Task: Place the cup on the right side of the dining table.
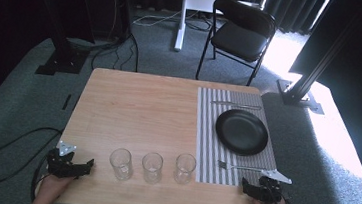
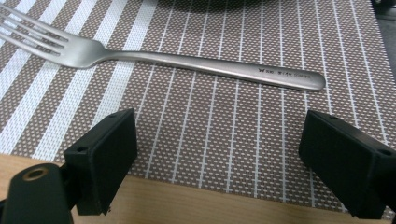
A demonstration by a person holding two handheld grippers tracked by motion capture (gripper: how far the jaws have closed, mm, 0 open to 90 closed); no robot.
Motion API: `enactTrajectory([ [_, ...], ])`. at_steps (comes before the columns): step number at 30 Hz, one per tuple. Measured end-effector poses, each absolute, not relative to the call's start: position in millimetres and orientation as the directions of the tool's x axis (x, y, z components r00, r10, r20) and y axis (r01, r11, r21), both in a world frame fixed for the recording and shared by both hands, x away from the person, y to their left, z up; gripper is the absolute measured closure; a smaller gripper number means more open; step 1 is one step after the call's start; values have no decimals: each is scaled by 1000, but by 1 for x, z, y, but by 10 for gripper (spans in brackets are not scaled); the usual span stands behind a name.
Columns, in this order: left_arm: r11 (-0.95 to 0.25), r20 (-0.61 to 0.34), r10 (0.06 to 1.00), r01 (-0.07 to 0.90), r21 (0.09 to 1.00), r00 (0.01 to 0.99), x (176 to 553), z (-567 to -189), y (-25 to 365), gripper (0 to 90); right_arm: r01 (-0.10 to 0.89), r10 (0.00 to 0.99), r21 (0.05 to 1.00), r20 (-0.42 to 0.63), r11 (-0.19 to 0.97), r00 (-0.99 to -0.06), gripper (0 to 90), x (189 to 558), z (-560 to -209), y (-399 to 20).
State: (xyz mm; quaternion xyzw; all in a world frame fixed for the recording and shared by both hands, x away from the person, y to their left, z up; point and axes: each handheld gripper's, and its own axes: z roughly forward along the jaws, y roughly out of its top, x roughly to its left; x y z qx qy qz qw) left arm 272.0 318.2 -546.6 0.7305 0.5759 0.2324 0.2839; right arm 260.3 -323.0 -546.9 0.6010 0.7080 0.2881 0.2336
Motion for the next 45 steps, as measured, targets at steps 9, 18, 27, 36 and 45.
enactTrajectory([
  [9, -180, 12, 972, 708, 683, 235, 272, -547, 319, 4, 722, 985, 682, 13, 115, -169, 110, 261, -546, -323],
  [18, -180, 12, 972, 708, 683, 236, 272, -547, 319, 4, 729, 985, 675, 14, 115, -169, 111, 262, -545, -323],
  [27, -182, 13, 971, 708, 683, 237, 272, -547, 319, 4, 733, 985, 670, 17, 118, -174, 115, 262, -544, -323],
  [36, -182, 13, 971, 708, 683, 237, 272, -547, 319, 4, 737, 979, 667, 54, 112, -198, 119, 258, -542, -324],
  [45, -182, 13, 971, 708, 683, 237, 272, -547, 319, 4, 727, 970, 668, 33, 158, -241, 119, 256, -538, -319],
])
